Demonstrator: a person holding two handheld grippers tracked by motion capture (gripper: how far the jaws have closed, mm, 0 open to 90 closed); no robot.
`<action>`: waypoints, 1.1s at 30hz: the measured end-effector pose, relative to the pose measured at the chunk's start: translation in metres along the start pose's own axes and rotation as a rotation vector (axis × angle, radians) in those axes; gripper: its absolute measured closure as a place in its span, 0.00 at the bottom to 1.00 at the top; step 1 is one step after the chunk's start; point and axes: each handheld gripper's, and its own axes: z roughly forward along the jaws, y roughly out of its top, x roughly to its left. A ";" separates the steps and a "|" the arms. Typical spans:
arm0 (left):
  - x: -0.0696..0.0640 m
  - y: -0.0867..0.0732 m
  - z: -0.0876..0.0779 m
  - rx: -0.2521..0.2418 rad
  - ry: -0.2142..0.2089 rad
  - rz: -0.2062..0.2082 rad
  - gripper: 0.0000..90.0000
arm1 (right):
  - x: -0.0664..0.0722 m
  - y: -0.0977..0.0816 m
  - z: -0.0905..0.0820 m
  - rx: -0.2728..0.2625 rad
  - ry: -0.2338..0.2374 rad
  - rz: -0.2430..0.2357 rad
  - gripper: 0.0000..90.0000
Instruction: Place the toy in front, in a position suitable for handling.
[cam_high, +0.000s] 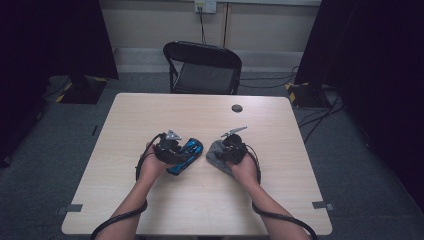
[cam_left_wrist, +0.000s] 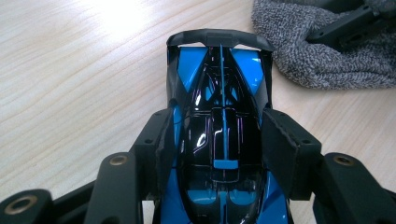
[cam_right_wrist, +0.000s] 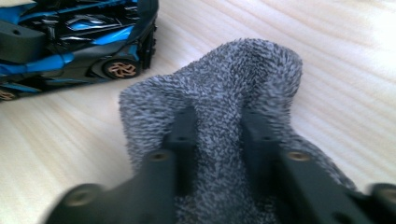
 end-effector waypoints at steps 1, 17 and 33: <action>0.000 0.000 0.000 0.004 0.002 -0.004 0.51 | 0.001 0.000 -0.001 -0.001 -0.002 -0.001 0.85; -0.008 0.006 0.002 0.016 0.036 -0.016 0.56 | 0.040 0.008 0.010 -0.068 -0.099 -0.004 0.87; -0.008 0.001 -0.001 -0.001 0.031 -0.009 0.56 | 0.062 -0.001 0.007 -0.068 0.014 -0.019 0.87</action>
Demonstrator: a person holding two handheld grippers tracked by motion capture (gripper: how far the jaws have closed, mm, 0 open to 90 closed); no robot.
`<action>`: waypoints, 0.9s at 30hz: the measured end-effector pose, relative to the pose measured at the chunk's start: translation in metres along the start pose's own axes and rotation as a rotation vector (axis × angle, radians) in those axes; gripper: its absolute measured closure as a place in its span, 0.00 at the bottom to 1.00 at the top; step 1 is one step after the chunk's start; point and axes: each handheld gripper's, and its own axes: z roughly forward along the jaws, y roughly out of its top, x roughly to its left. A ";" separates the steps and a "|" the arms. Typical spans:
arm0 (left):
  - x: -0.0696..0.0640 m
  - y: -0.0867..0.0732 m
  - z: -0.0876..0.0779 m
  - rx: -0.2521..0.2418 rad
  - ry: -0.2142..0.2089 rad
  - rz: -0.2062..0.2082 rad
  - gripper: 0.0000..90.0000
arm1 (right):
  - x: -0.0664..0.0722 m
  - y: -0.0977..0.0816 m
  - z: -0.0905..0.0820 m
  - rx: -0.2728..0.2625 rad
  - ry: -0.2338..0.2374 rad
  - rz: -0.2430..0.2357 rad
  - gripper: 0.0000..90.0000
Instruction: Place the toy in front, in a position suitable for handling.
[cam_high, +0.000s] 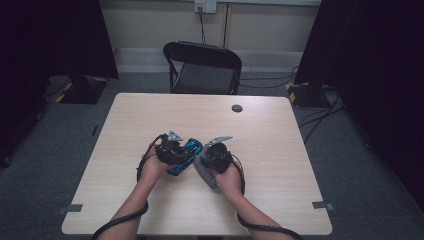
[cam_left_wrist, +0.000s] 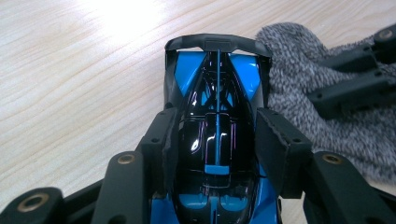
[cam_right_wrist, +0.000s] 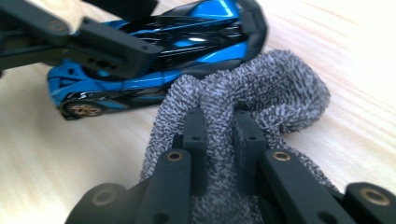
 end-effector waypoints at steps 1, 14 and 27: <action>0.000 0.001 -0.001 0.009 0.003 0.004 0.56 | 0.002 -0.001 0.000 0.001 0.004 -0.004 0.87; 0.000 0.000 -0.001 0.003 -0.001 0.000 0.56 | 0.022 -0.002 0.002 0.016 0.074 -0.048 0.87; 0.001 0.000 0.000 0.000 -0.009 -0.016 0.54 | 0.038 -0.003 0.003 0.036 0.117 -0.088 0.87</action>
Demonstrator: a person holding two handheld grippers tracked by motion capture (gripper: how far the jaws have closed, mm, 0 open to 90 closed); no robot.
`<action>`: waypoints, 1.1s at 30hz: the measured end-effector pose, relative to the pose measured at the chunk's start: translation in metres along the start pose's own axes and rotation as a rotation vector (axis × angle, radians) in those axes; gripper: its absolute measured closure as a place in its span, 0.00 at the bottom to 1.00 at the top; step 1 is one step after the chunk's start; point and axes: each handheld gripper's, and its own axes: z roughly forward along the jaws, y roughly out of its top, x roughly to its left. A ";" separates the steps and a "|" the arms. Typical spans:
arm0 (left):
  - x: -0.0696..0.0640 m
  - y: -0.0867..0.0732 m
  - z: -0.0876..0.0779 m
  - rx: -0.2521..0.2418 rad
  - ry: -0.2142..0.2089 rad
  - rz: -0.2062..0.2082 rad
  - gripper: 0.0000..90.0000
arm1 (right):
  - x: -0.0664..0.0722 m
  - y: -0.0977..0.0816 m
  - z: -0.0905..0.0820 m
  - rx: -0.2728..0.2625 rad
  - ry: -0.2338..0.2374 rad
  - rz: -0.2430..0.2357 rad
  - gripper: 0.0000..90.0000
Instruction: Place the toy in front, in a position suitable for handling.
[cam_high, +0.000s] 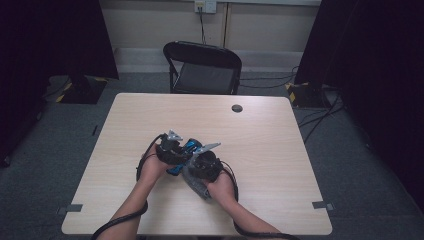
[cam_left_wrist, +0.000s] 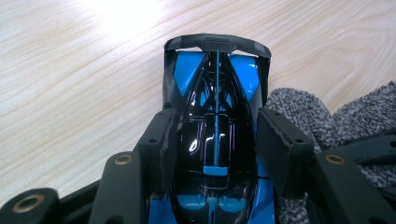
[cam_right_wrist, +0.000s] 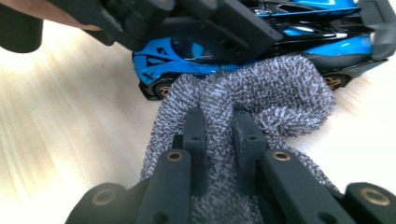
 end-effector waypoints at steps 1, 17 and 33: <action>0.000 0.000 0.000 -0.003 0.000 -0.004 0.54 | 0.001 0.000 0.000 0.001 0.006 0.000 0.87; 0.001 0.000 0.000 -0.006 -0.007 -0.018 0.56 | 0.016 0.000 0.002 0.020 0.053 -0.047 0.87; 0.002 0.000 0.000 0.001 -0.009 -0.009 0.56 | 0.034 -0.003 0.003 0.030 0.169 -0.112 0.87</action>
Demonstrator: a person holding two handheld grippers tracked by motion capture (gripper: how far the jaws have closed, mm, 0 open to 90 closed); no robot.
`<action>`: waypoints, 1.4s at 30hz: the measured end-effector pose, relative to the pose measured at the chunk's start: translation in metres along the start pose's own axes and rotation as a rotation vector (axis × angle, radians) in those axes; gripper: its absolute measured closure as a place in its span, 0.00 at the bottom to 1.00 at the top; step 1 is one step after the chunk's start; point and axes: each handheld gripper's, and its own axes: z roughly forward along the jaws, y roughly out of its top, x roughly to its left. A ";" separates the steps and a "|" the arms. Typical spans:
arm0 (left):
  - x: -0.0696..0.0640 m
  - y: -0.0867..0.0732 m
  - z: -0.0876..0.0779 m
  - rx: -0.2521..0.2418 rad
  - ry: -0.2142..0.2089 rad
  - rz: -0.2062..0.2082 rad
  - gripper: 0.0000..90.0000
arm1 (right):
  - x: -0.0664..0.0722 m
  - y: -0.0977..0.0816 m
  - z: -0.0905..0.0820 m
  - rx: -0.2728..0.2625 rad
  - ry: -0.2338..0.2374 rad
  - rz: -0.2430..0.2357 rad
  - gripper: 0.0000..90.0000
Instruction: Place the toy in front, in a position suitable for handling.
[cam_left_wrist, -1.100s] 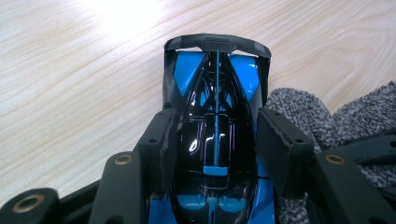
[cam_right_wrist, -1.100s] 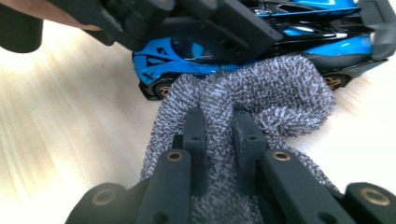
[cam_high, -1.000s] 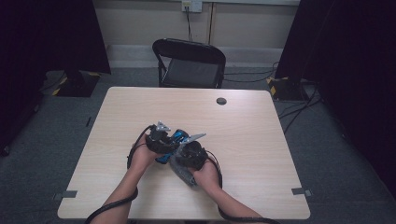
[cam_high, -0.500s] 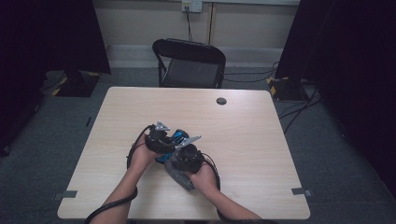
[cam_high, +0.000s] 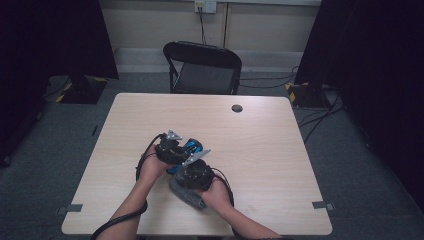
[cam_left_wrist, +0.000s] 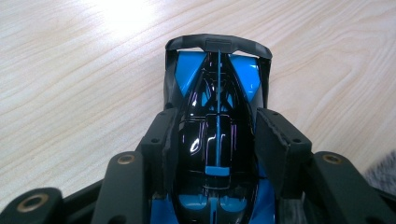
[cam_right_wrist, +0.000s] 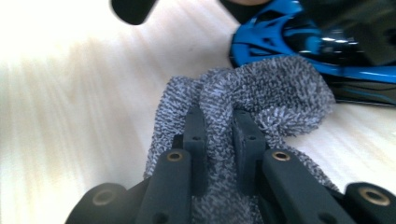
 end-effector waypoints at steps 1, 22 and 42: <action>0.000 0.000 0.000 -0.005 0.000 0.000 0.56 | 0.002 0.000 0.000 0.001 0.011 0.000 0.87; 0.001 0.000 0.001 -0.010 -0.005 0.005 0.56 | -0.047 -0.005 -0.057 -0.022 -0.060 0.077 0.87; 0.000 -0.003 0.000 -0.020 0.001 0.017 0.56 | -0.092 -0.006 -0.084 -0.066 -0.167 0.156 0.87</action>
